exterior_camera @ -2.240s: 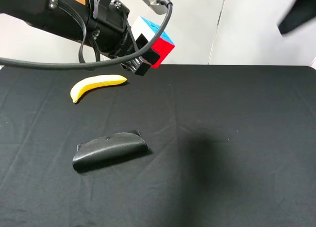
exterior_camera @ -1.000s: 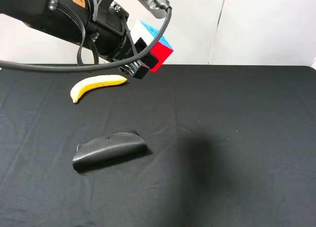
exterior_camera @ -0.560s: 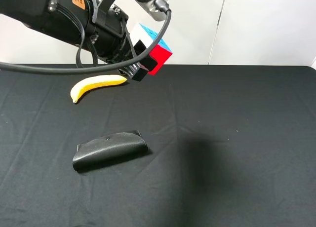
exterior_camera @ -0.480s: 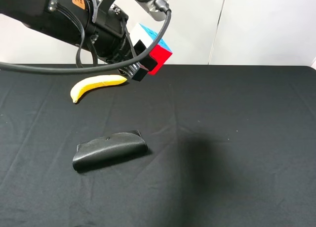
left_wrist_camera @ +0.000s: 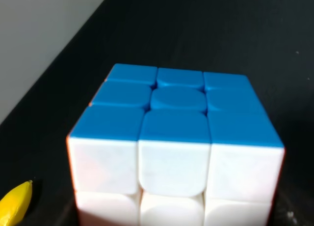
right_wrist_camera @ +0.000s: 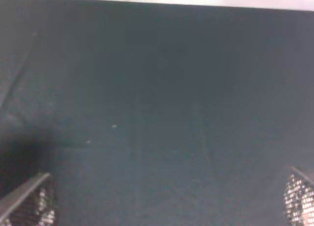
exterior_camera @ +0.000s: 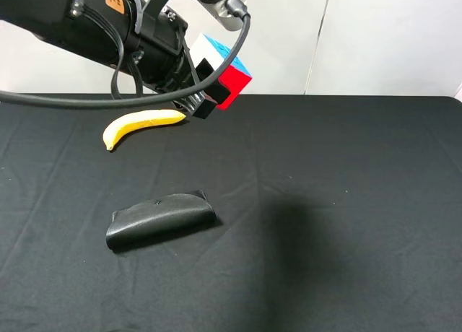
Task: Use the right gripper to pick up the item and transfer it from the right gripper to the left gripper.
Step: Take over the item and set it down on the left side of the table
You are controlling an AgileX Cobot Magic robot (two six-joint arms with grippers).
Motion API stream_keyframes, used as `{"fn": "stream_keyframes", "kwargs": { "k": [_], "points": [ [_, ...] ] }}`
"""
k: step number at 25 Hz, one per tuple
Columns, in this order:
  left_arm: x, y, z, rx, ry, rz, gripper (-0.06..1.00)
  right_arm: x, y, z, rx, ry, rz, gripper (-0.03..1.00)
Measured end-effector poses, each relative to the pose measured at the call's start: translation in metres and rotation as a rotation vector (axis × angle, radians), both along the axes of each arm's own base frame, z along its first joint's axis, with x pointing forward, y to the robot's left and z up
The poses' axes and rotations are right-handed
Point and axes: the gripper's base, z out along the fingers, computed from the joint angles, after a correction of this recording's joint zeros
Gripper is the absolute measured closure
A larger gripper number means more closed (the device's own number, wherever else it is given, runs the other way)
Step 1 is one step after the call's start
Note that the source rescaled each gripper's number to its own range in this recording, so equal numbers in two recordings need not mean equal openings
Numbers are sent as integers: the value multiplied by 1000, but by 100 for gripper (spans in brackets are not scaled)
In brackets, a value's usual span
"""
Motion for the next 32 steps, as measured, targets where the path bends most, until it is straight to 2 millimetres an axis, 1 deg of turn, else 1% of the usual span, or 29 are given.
{"fn": "stream_keyframes", "kwargs": {
  "k": [3, 6, 12, 17, 20, 24, 28, 32],
  "points": [
    [0, 0, 0, 1, 1, 0, 94, 0, 0, 0, 1, 0, -82, -3],
    [-1, 1, -1, 11, 13, -2, 94, 0, 0, 0, 1, 0, -127, -3],
    [-8, 5, -7, 83, 94, -15, 94, 0, 1, 0, 3, 0, -137, -3],
    [-17, 17, 2, 127, 155, -8, 94, 0, 1, 0, 3, 0, -138, -3],
    [-16, 28, 13, 143, 195, 68, 94, 0, 1, 0, 4, 0, -137, -3],
    [-9, 49, 21, 200, 247, 231, 94, 0, 1, 0, 4, 0, -137, -3],
    [-2, 72, 19, 264, 314, 385, 94, 0, 1, 0, 4, 0, -137, -3],
    [8, 95, 18, 263, 360, 502, 94, 0, 1, 0, 4, 0, -137, -3]
  ]
}}
